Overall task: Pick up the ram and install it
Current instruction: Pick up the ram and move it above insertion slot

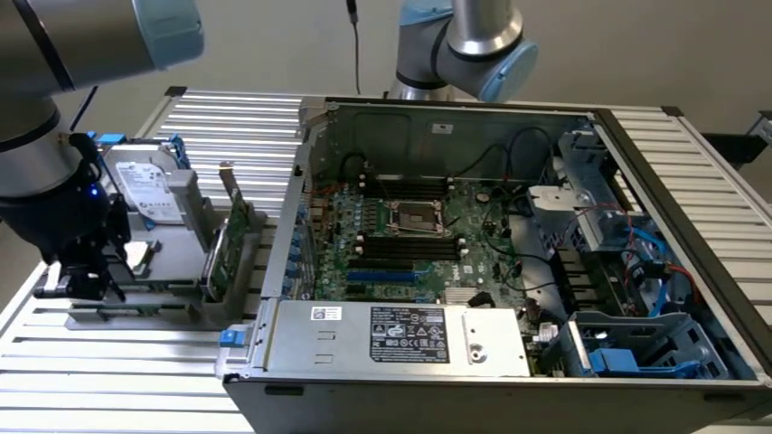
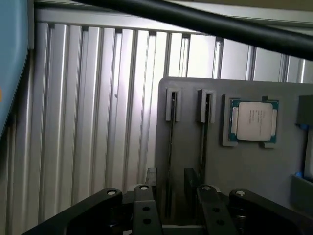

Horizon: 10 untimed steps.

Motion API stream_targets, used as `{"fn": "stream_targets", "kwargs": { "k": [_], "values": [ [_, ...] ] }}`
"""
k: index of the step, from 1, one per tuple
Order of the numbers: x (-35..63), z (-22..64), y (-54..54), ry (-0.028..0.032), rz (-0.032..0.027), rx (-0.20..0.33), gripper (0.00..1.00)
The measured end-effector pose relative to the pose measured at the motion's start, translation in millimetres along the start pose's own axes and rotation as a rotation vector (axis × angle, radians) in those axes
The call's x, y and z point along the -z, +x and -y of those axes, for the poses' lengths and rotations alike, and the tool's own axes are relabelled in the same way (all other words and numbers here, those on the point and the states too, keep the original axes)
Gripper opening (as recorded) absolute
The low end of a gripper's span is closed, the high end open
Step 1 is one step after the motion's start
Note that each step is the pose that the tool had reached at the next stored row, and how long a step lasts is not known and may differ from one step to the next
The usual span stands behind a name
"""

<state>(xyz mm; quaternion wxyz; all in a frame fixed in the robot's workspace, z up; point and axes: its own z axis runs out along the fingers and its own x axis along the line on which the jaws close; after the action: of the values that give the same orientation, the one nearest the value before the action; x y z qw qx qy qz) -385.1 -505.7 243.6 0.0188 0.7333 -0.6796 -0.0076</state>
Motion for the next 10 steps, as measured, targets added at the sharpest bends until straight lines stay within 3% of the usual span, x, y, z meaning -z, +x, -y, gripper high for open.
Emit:
{"fn": "stream_targets", "kwargs": {
  "k": [10],
  "values": [
    [-18.2,0.7,0.1,0.0005,-0.0017,0.042,0.36]
  ]
}}
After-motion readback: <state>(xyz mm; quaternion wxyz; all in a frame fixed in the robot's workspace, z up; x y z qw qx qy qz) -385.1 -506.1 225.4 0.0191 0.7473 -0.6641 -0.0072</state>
